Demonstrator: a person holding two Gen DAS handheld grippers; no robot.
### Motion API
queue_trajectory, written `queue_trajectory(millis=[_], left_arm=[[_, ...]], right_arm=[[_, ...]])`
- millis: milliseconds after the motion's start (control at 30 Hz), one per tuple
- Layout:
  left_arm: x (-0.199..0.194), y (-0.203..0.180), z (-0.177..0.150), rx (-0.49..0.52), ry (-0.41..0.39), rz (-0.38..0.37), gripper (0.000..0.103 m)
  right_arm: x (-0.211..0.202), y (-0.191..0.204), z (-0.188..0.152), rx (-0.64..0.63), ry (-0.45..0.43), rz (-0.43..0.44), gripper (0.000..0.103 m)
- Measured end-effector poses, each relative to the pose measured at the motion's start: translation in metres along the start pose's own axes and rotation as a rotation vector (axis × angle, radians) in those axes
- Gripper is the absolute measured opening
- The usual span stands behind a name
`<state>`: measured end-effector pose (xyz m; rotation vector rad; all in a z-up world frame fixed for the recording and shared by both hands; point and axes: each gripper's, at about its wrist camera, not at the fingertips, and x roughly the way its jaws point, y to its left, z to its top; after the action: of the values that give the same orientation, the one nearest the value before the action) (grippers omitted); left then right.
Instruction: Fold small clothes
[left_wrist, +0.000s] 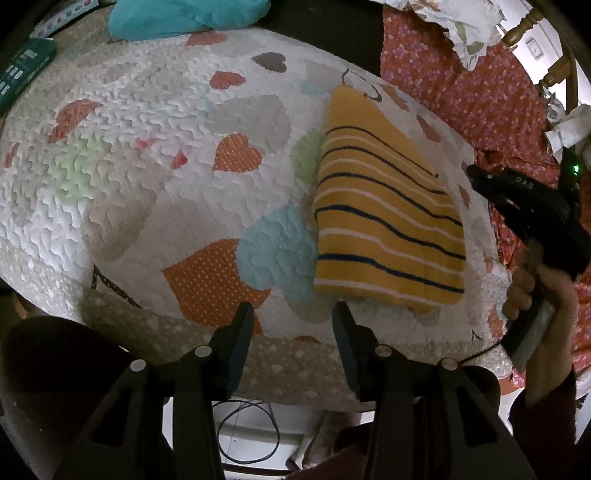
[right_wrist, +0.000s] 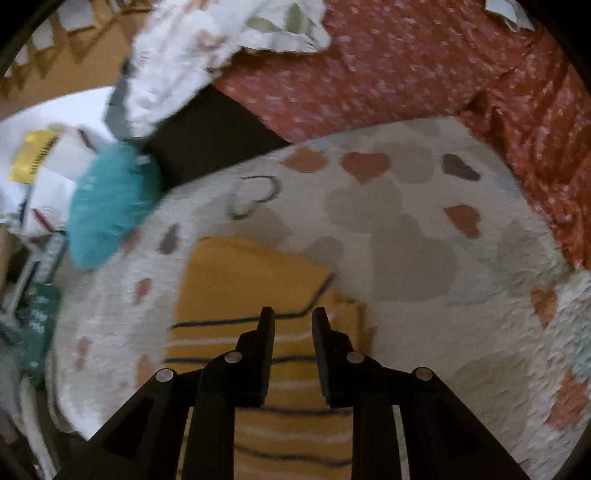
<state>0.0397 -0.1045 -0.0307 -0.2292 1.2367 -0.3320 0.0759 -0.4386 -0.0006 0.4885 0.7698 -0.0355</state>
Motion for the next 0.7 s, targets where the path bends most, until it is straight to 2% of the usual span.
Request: queue_trajectory(millis=[33,67,200,300,333,367,467,633,700], left_arm=[[-0.001,-0.003,-0.001,0.009,-0.001,0.003,0.043],[-0.003,-0.006,-0.003,0.018,-0.005,0.008,0.043],[-0.019,-0.018,-0.01,0.073,-0.052,0.053,0.043],[-0.028,-0.02,-0.013,0.086,-0.08,0.078,0.047],[-0.03,-0.02,-0.013,0.083,-0.086,0.081,0.048],[-0.031,-0.02,-0.014,0.078,-0.087,0.082,0.048],[-0.028,-0.024,-0.015,0.067,-0.085,0.089,0.048],[-0.018,-0.036,-0.022,0.086,-0.055,0.116,0.048],[-0.017,-0.04,-0.027,0.101,-0.054,0.132,0.048]], right_arm=[[0.007,0.0,-0.009,0.002,0.037,0.048,0.022],[0.015,-0.001,-0.017,0.007,0.068,0.059,0.022],[0.042,-0.038,-0.044,0.112,0.147,0.031,0.018],[0.031,-0.054,-0.055,0.121,0.144,-0.052,0.018],[0.023,-0.058,-0.058,0.123,0.144,-0.087,0.029],[0.012,-0.064,-0.063,0.137,0.127,-0.079,0.035],[-0.016,-0.074,-0.079,0.167,0.082,-0.058,0.037],[-0.036,-0.076,-0.115,0.144,0.023,-0.112,0.049],[-0.034,-0.076,-0.126,0.124,0.017,-0.144,0.05]])
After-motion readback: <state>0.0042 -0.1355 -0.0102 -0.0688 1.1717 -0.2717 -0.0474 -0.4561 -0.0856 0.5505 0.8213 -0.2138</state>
